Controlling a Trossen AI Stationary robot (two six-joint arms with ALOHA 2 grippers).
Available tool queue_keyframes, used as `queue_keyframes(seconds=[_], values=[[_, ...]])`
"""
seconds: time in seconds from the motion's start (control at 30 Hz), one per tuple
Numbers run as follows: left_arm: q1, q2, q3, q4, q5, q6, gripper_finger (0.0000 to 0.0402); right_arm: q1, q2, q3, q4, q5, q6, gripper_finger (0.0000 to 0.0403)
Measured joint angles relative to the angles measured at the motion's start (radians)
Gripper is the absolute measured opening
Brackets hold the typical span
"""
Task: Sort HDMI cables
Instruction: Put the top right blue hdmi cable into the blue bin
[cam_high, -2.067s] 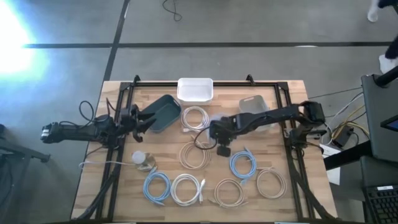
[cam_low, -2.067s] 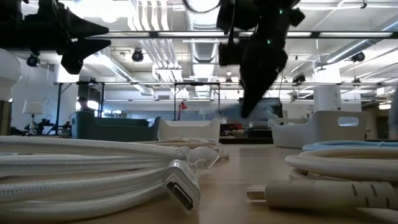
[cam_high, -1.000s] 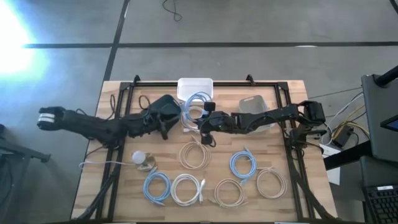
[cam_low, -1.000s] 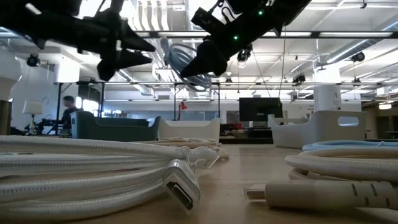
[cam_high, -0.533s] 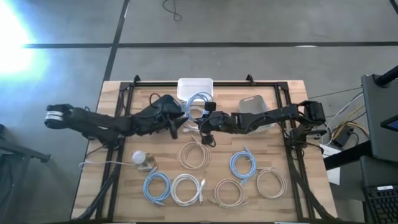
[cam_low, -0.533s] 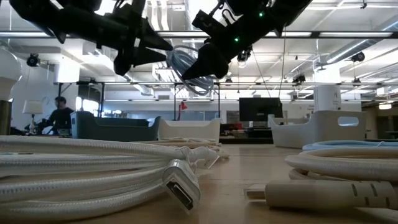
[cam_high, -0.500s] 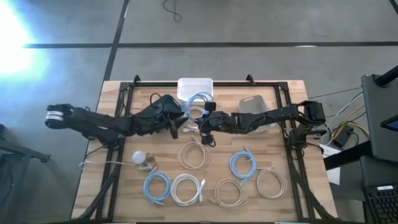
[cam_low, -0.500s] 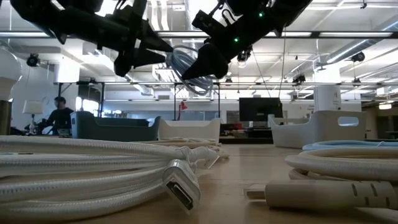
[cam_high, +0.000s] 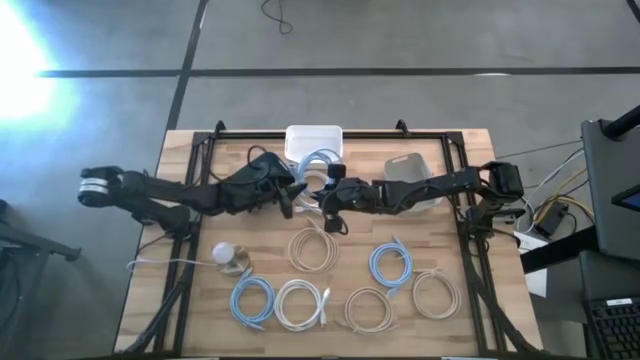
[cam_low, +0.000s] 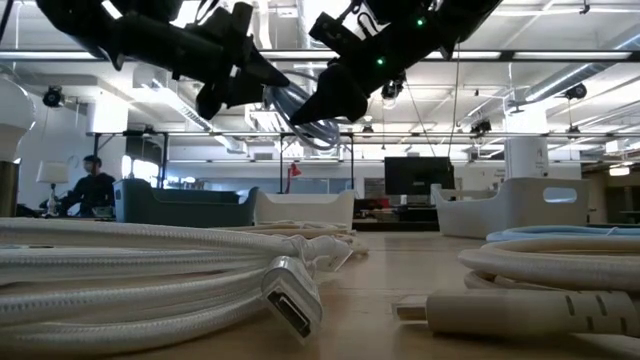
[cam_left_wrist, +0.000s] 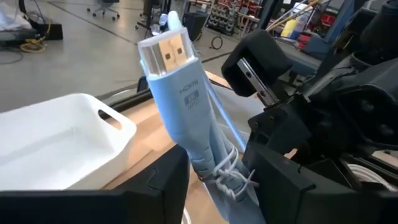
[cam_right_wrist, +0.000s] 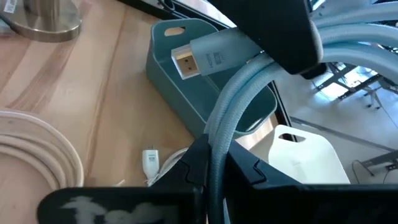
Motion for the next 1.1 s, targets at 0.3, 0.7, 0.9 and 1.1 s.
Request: queue_keyframes(seconds=[0.3, 0.7, 0.9, 1.1], values=[[0.001, 0.027, 0.015, 0.006, 0.011, 0.027, 0.0071, -0.001, 0.000, -0.001, -0.010, 0.031, 0.054, 0.0044], [0.006, -0.062, 0.013, -0.209, -0.090, 0.052, 0.0069, 0.008, 0.000, -0.003, -0.029, 0.014, 0.069, 0.0115], [0.005, -0.173, 0.015, -0.354, -0.089, 0.050, 0.0063, 0.016, 0.001, -0.002, -0.027, -0.006, 0.032, 0.0135], [0.004, -0.298, 0.015, -0.478, -0.074, 0.057, 0.0064, 0.019, 0.002, -0.001, -0.019, -0.046, 0.019, 0.0141]])
